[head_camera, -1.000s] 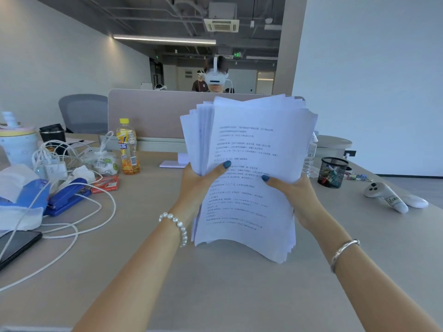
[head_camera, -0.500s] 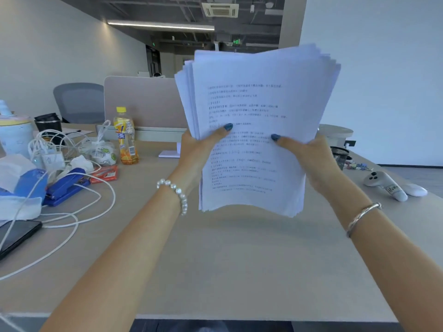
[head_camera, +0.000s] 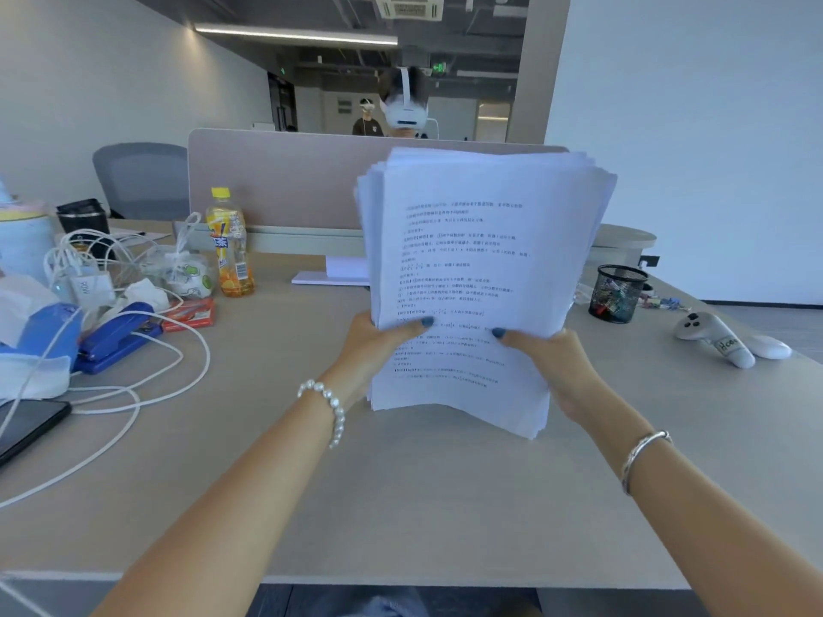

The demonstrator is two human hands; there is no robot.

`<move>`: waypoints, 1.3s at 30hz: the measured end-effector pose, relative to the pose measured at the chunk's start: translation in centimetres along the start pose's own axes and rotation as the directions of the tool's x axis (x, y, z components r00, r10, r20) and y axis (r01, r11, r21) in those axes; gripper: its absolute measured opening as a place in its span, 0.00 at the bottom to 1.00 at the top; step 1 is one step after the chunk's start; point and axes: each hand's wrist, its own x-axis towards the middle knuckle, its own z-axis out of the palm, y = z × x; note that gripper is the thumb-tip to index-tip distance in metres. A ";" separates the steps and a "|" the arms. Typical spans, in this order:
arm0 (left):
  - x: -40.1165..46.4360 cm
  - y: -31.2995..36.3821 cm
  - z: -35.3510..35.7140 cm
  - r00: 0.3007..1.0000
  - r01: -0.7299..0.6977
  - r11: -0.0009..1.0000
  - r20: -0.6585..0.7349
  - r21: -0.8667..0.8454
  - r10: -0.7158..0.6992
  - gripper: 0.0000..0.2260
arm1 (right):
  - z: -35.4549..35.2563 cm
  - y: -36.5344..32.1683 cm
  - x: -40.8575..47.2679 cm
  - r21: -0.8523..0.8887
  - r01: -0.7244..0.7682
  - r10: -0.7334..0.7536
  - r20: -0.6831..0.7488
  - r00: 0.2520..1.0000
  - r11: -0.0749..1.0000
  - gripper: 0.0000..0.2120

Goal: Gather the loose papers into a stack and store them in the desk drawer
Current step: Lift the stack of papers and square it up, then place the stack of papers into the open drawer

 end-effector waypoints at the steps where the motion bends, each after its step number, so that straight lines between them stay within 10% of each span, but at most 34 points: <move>1: -0.2 -1.0 -0.2 0.999 0.025 0.999 0.025 0.023 -0.025 0.12 | 0.0 0.5 -0.2 -0.012 -0.020 0.020 -0.003 1.000 1.000 0.10; 23: -2.4 -3.6 11.7 0.958 0.052 0.996 0.285 -0.070 -0.030 0.08 | -13.6 4.4 -7.3 -0.066 -0.008 -0.004 -0.173 0.985 0.998 0.24; 39: -9.2 -2.7 31.1 0.624 0.017 1.000 0.781 -0.021 0.006 0.10 | -33.1 2.7 -19.9 -0.134 -0.033 -0.036 -0.485 0.874 0.990 0.14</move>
